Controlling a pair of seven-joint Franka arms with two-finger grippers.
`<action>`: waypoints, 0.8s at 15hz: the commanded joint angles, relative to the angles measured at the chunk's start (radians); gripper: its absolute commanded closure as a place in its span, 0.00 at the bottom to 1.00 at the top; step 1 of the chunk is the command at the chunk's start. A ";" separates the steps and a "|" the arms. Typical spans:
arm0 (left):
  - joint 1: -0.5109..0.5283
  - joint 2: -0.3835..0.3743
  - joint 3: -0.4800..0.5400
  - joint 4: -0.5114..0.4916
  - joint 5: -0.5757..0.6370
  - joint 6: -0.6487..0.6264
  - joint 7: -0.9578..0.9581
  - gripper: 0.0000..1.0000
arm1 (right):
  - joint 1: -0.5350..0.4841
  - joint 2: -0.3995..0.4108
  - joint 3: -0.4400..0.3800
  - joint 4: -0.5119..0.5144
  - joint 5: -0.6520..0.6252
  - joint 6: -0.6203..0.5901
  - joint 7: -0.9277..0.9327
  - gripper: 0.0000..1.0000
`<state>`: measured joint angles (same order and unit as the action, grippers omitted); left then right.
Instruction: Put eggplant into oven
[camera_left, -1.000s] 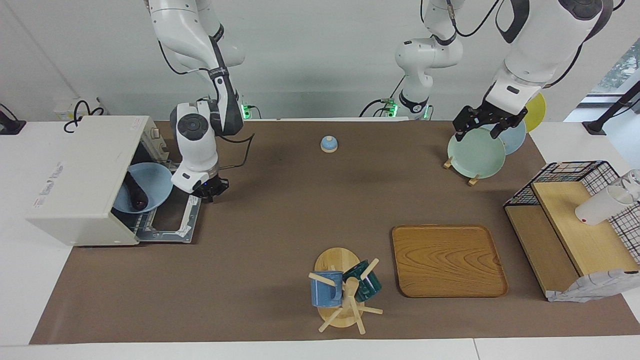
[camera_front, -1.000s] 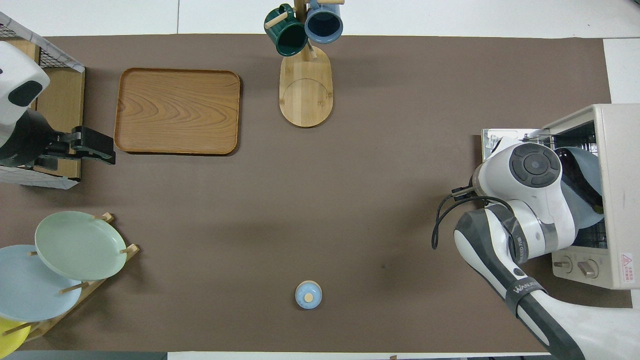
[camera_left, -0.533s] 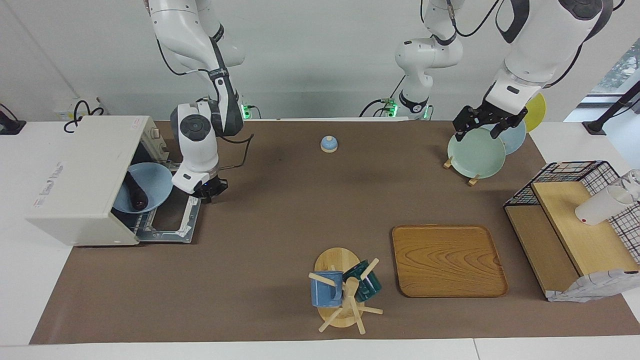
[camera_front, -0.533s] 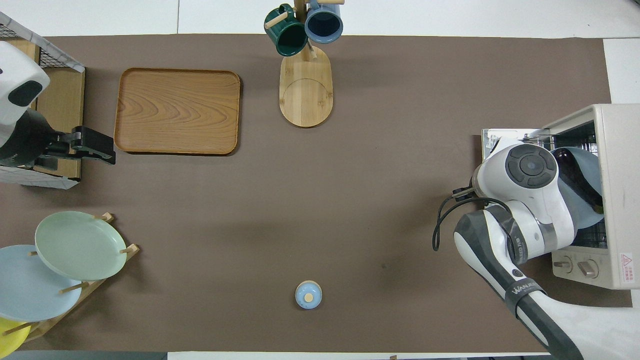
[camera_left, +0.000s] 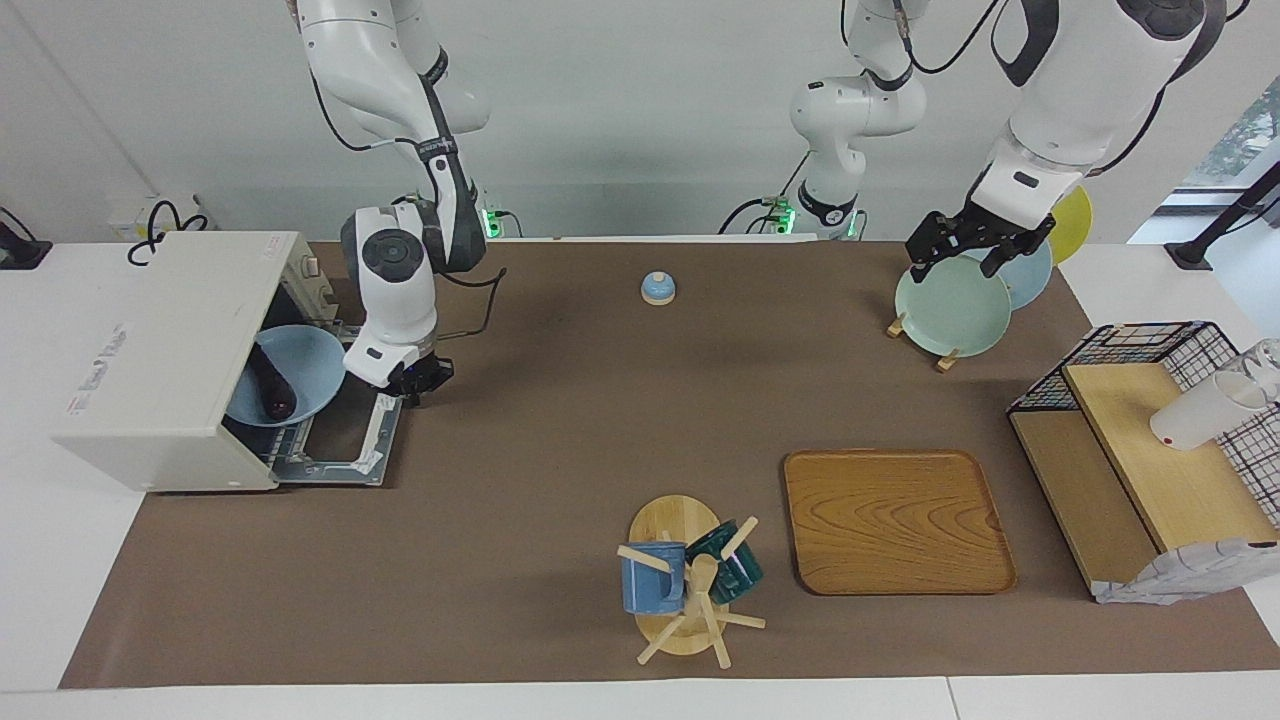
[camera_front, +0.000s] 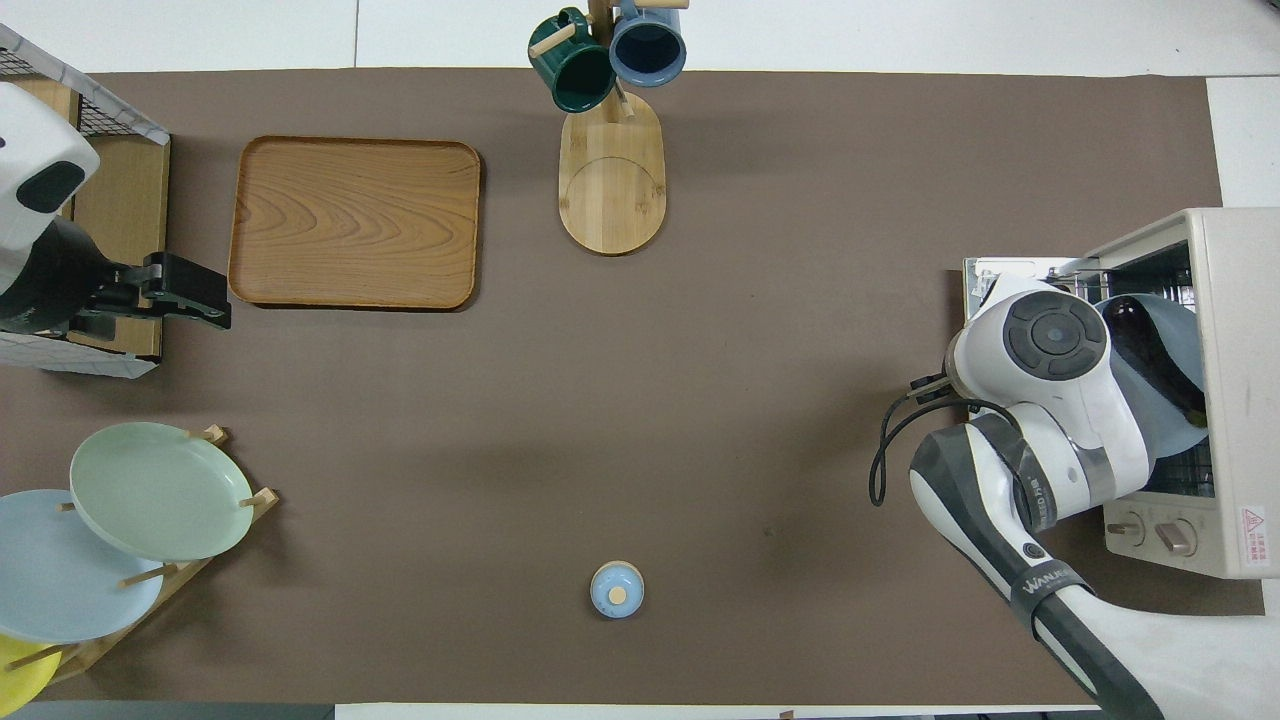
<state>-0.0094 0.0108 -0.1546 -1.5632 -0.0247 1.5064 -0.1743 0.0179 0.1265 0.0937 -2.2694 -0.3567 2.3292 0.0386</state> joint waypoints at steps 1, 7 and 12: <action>0.005 -0.031 0.000 -0.038 -0.001 0.025 -0.001 0.00 | -0.015 -0.002 0.005 -0.010 -0.039 0.007 0.007 1.00; 0.005 -0.031 0.000 -0.038 -0.001 0.025 -0.002 0.00 | -0.007 -0.005 0.008 0.034 -0.209 -0.102 -0.002 1.00; 0.000 -0.031 0.000 -0.038 0.000 0.025 0.004 0.00 | -0.016 -0.007 0.008 0.145 -0.212 -0.211 -0.150 1.00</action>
<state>-0.0095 0.0108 -0.1552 -1.5632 -0.0247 1.5065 -0.1743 0.0484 0.1255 0.1254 -2.2024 -0.4993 2.1754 -0.0082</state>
